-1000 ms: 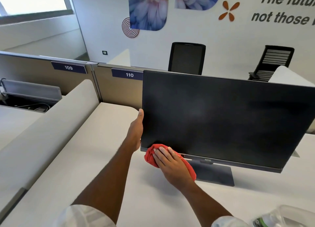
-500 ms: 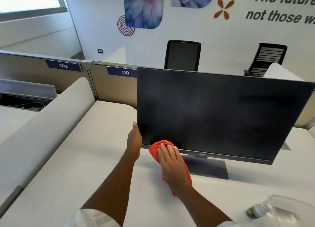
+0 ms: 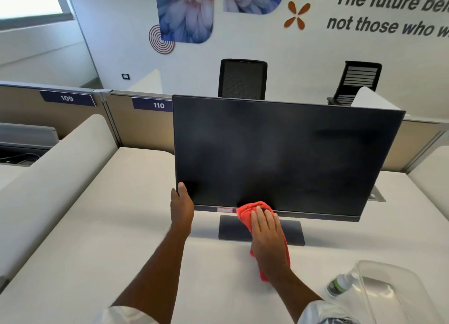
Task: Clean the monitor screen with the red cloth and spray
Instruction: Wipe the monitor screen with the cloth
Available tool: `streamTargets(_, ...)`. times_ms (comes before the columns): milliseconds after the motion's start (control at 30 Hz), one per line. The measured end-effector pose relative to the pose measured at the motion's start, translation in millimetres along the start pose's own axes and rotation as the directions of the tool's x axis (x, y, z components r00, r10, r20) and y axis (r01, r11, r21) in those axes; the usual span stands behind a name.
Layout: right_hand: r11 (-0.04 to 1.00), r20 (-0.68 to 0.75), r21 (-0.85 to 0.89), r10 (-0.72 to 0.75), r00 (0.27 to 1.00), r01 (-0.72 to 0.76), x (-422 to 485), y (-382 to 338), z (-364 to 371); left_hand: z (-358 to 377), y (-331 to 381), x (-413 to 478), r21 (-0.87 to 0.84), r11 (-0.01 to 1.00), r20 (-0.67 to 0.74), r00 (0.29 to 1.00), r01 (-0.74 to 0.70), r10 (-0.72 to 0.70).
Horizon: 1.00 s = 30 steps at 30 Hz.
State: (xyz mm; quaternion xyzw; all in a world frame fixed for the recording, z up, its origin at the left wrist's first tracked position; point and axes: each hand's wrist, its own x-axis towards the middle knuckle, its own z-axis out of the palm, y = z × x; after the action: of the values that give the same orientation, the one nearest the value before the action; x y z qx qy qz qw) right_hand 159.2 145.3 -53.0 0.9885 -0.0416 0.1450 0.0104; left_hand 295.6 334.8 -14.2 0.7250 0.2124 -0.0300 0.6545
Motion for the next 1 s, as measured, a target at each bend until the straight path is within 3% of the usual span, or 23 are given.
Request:
streamTargets(167,0.995,-0.033,0.018,-0.098,0.995,0.099,12.6,-15.1,-2.4,20.1,-4.7,-23.0,0.125,0.992,-0.141,0.990,0.026,-0.009)
streamTargets(333,0.989,-0.066,-0.046,-0.144,0.987,0.142,8.5,-1.8,-0.2,46.0,-7.9,-50.3,0.184,0.983,-0.104,0.994,0.002,0.017)
streamTargets(500,0.996,-0.056,-0.083,0.017,0.998,-0.021,-10.8,37.2,-1.0,63.8,-5.2,-70.2,0.204,0.979,-0.044,0.999,-0.015,0.025)
streamTargets(667,0.966,0.074,-0.048,0.258,0.963,-0.255,-16.0,48.6,-8.2,73.5,-5.3,-84.1,0.198,0.980,-0.018,1.000,-0.014,0.018)
streamTargets(833,0.977,0.052,0.114,0.177,0.983,-0.182,-9.6,29.5,-14.5,88.6,-10.3,-104.8,0.261,0.961,0.065,0.995,-0.088,0.074)
streamTargets(900,0.948,0.018,0.232,0.219,0.976,-0.217,-7.1,27.6,-17.6,92.8,-12.9,-110.0,0.341,0.932,0.100,0.991,-0.119,0.091)
streamTargets(1000,0.730,0.073,0.585,0.385,0.920,-0.352,-5.4,28.8,-23.0,96.1,-20.2,-118.9,0.401,0.900,0.116,0.984,-0.173,0.137)
